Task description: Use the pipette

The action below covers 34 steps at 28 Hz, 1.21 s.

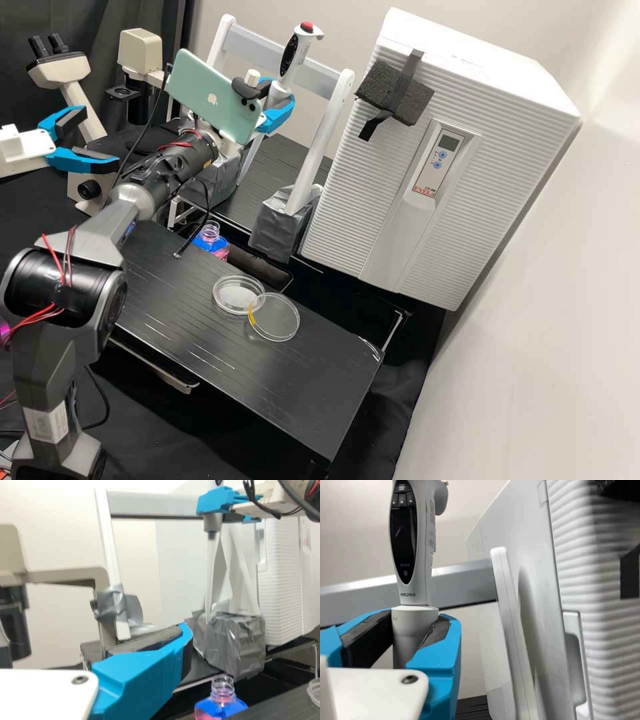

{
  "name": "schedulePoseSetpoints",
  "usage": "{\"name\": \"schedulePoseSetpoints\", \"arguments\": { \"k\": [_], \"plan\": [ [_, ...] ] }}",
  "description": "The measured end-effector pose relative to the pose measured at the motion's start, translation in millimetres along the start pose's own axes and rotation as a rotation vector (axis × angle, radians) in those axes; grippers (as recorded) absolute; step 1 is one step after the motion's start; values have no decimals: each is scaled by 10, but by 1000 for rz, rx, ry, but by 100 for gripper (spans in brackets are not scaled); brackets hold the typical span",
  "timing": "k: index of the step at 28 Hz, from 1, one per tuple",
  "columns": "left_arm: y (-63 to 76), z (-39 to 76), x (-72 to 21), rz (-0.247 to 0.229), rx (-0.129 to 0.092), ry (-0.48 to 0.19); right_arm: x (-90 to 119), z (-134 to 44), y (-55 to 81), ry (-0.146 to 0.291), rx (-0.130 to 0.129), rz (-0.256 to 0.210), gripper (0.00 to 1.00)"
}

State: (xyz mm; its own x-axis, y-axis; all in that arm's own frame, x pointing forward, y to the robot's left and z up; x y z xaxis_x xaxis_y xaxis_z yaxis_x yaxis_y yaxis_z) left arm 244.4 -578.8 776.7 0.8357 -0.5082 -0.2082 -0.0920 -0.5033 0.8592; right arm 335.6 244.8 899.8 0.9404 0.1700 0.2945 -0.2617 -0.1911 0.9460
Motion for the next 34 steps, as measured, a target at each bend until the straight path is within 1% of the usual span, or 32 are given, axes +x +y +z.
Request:
{"name": "schedulePoseSetpoints", "arguments": {
  "k": [2, 4, 6, 7, 9, 12, 14, 16, 17, 18, 19, 21, 22, 24, 26, 29, 33, 34],
  "plan": [
    [-67, 23, 45, -22, -9, -6, -45, 47, -74, -11, -9, -19, 0],
    [-158, 48, 105, -48, -16, -11, -123, 115, -166, -27, -16, -55, 0],
    [-230, 62, 145, -74, -23, -13, -168, 154, -207, -36, -24, -70, 0],
    [-260, 62, 157, -88, -22, -8, -201, 163, -210, -38, -26, -71, 0],
    [-335, 71, 184, -125, -8, 2, -275, 189, -208, -41, -32, -74, 0],
    [-390, 88, 203, -159, 9, 15, -338, 217, -186, -45, -37, -66, 0],
    [-418, 101, 204, -185, 18, 22, -374, 224, -149, -40, -37, -45, 0],
    [-427, 116, 203, -192, 25, 21, -395, 228, -127, -35, -38, -26, 0],
    [-433, 127, 203, -198, 38, 17, -413, 212, -121, -28, -37, -15, 0],
    [-439, 134, 202, -203, 41, 16, -420, 209, -116, -26, -37, -8, 0],
    [-452, 144, 199, -215, 51, 16, -451, 189, -128, -17, -35, -1, 0],
    [-479, 154, 196, -237, 47, 20, -481, 167, -146, -6, -31, 8, 0],
    [-487, 151, 194, -246, 49, 23, -493, 158, -156, -2, -30, 11, 0],
    [-516, 147, 192, -268, 59, 29, -530, 145, -197, 6, -30, 6, 0],
    [-544, 133, 188, -290, 54, 42, -559, 147, -230, 8, -31, -3, 0],
    [-575, 128, 181, -321, 54, 47, -589, 163, -279, 5, -36, -22, 0],
    [-575, 129, 181, -321, 53, 45, -616, 192, -342, 0, -44, -43, 0],
    [-574, 124, 181, -321, 49, 47, -611, 203, -360, -4, -47, -47, 0]
  ]
}}
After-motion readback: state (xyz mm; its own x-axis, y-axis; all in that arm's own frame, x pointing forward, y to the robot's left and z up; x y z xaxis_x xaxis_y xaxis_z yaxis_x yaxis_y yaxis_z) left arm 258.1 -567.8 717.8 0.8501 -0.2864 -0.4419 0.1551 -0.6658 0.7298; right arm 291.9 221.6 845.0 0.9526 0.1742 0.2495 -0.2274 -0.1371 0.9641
